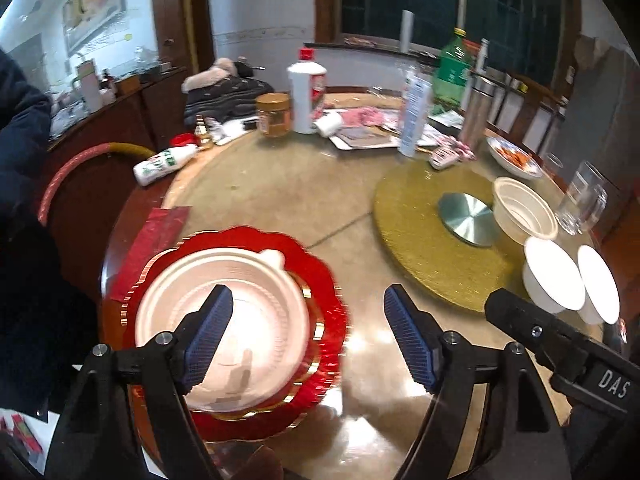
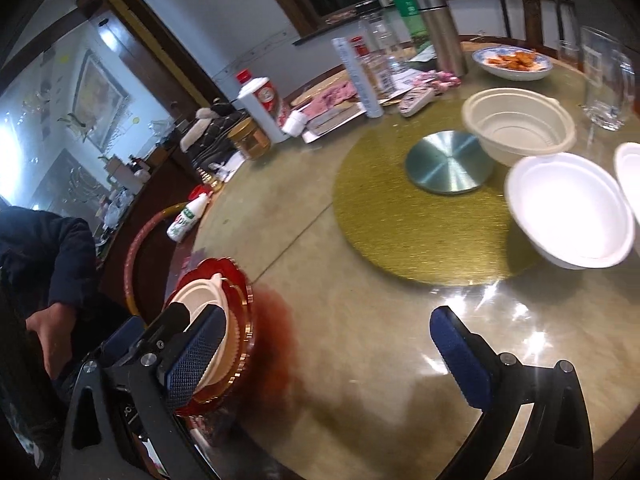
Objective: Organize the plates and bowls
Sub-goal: 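Move both tools to the rim of the large white foam bowl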
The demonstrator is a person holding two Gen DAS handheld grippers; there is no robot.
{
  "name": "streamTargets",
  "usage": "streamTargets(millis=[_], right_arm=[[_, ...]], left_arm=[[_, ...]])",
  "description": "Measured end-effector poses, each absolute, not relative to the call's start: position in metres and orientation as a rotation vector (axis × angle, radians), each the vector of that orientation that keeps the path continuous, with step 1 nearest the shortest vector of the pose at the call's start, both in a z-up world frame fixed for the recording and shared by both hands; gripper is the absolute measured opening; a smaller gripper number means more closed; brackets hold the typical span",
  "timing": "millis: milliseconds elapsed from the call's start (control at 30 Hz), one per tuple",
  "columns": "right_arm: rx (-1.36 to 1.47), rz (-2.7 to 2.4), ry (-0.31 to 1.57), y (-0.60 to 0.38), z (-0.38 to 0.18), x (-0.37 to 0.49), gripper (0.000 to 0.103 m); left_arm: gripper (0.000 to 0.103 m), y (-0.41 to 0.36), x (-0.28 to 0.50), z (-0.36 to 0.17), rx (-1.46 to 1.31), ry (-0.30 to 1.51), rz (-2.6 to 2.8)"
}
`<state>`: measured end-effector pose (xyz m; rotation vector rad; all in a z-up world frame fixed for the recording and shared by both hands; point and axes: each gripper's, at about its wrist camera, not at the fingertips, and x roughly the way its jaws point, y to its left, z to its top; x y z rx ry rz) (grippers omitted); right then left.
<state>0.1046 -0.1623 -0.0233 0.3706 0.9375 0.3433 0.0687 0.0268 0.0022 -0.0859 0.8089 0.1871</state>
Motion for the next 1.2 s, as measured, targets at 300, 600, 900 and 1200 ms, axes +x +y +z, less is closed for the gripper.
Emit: streamTargets(millis=[300,600,900,1200], right_arm=[[0.474,0.194,0.913,-0.252,-0.026,0.086,0.103],[0.648,0.057,0.95,-0.341,-0.05,0.098,0.103],[0.757,0.039,0.985,-0.369,-0.076,0.127,0.101],[0.763,0.039,1.011,-0.373,-0.087,0.147,0.079]], left_arm=[[0.078,-0.034,0.097,-0.011,-0.078,0.891,-0.001],[0.078,-0.108,0.144,-0.021,-0.081,0.969,-0.147],[0.078,-0.147,0.185,-0.037,-0.099,1.022,-0.16],[0.078,-0.163,0.206,-0.057,-0.097,1.063,-0.143]])
